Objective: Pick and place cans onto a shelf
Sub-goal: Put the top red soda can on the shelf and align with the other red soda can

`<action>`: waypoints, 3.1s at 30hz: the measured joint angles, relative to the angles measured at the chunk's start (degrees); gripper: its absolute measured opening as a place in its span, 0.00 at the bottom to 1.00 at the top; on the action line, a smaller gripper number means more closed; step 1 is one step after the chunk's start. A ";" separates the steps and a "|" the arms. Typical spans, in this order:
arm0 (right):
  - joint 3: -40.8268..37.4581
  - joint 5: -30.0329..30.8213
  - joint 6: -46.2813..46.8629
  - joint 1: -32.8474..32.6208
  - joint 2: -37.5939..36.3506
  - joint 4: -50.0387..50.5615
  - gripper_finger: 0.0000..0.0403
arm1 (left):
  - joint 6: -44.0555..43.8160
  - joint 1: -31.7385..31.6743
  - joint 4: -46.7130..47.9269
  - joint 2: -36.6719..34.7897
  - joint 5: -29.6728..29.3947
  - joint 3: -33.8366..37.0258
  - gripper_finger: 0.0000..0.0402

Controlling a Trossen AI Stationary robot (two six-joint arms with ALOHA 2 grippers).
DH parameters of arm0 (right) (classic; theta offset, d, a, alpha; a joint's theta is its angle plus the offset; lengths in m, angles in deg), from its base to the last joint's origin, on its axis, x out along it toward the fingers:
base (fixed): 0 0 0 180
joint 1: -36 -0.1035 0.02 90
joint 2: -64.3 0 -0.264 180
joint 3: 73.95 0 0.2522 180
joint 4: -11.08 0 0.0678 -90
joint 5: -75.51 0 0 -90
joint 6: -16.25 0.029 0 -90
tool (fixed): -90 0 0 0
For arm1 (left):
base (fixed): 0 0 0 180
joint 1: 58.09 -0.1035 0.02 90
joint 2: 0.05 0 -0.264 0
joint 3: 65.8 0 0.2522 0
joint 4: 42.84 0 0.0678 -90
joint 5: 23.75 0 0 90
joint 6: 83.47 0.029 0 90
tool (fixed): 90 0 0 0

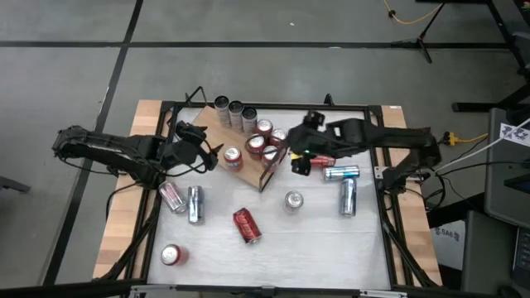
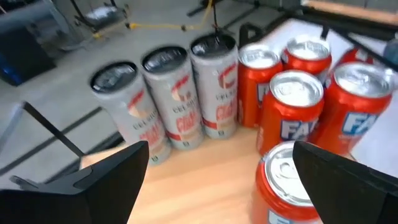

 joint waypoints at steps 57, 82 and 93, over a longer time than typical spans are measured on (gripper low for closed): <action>-40.26 -7.21 1.35 0.17 -19.05 -32.95 0.97 | -13.08 -6.35 -29.41 20.33 12.56 13.31 0.98; -40.26 -7.21 1.34 0.17 -19.03 -32.93 0.97 | -10.18 -6.26 -36.94 20.28 12.90 13.31 0.98; -40.26 -7.21 1.35 0.17 -19.01 -32.93 0.97 | -10.24 -4.51 -40.84 20.28 12.92 13.31 0.98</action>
